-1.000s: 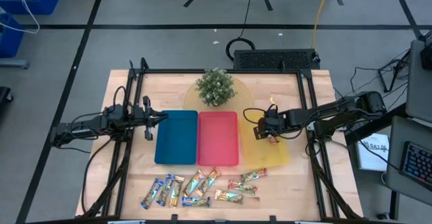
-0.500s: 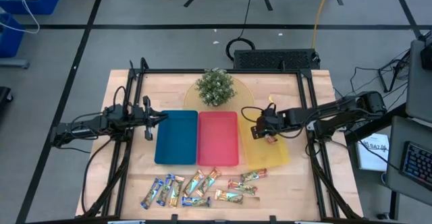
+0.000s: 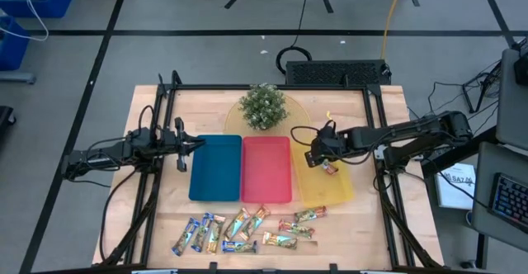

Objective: Pick and place Granola Bars by type
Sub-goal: Put the bottom red granola bar into the yellow bin

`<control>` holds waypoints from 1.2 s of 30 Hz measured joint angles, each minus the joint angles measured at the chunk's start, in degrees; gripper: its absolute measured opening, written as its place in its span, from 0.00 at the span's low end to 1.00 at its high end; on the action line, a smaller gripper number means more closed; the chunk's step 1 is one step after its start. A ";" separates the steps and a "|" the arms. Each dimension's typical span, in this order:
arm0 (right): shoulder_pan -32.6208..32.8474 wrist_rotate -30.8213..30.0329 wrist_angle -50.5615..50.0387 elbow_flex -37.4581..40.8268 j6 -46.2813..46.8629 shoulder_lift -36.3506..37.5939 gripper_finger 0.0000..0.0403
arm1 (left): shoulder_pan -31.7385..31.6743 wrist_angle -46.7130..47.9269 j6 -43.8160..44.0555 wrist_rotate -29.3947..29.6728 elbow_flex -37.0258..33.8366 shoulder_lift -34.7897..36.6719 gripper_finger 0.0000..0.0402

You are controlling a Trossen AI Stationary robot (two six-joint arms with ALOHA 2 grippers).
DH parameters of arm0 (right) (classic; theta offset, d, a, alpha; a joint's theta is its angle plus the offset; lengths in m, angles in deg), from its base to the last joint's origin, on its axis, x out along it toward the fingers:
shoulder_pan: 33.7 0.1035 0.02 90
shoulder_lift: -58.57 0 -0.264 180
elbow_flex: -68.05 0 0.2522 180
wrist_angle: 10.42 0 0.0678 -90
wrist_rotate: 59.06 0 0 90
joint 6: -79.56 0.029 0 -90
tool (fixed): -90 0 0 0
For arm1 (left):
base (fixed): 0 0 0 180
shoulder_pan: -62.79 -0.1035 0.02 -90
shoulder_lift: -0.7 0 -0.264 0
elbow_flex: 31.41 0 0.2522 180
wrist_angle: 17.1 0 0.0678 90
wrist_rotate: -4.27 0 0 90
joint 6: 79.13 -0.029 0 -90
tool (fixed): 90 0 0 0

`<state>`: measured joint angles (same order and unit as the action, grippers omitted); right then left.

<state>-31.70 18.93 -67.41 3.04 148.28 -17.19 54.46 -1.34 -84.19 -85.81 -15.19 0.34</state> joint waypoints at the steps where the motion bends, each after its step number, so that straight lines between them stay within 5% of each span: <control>1: 0.00 0.00 -0.77 -0.21 -0.38 0.00 0.59 | 0.00 0.00 0.00 0.00 0.00 0.00 0.10; 9: 0.00 1.10 -2.38 -0.88 -4.35 -0.19 0.51 | 0.00 -0.02 -0.02 0.02 0.00 0.00 0.10; 19: 2.07 3.30 -1.29 -0.88 -6.70 -2.21 0.04 | 0.01 -0.02 -0.02 0.07 0.00 -0.01 0.10; 36: 2.49 5.71 2.76 6.47 -4.31 -2.24 0.00 | 0.00 -0.04 -0.07 0.07 0.00 -0.01 0.10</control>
<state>-29.21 24.63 -64.65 9.50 143.97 -19.43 54.46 -1.38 -84.25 -85.74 -15.19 0.32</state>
